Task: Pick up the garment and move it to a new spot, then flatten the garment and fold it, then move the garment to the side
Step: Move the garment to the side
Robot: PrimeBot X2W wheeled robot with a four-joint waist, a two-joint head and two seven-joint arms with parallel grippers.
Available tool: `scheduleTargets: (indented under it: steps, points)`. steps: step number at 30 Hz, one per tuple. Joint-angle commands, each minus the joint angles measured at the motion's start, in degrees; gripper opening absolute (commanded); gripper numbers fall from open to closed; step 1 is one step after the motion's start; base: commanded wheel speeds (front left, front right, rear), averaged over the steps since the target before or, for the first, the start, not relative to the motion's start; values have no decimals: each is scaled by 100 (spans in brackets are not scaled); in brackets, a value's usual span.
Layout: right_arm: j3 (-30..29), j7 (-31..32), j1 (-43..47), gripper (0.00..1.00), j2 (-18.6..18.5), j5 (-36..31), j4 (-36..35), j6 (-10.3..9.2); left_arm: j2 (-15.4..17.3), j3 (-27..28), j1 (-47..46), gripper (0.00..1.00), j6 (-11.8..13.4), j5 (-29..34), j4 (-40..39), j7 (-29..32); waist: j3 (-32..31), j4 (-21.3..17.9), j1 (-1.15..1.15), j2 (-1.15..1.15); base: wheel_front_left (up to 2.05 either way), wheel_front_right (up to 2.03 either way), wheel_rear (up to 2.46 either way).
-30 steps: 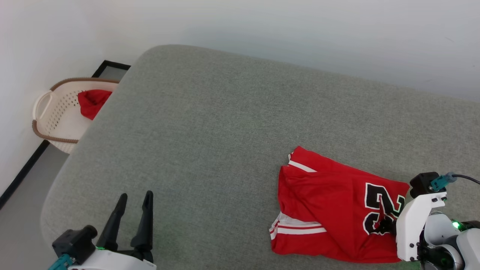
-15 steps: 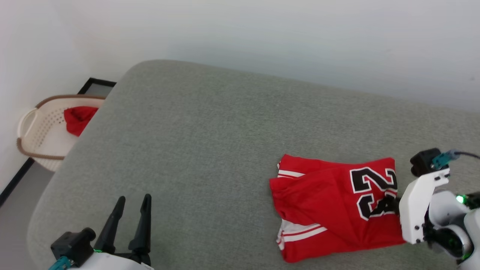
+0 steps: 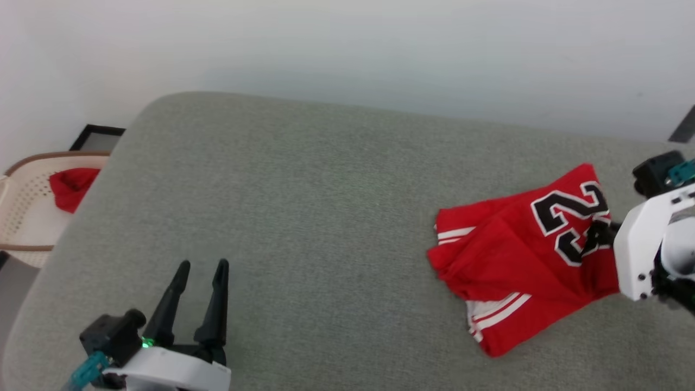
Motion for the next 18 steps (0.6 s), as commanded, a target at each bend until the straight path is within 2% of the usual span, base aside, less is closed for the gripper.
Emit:
scheduleTargets:
  steps: [1, 18]
  points:
    - [22, -70, -128, 0, -75, 50, -22, -7, -16, 14, -96, 100, -15, 50, -38, 6, 137, -148, 0, 0, 0, 0, 0]
    - [359, -601, -1174, 0, -673, 59, -79, -7, 56, 29, -800, 100, -15, 239, -241, 7, 923, -1118, 0, 0, 0, 0, 0]
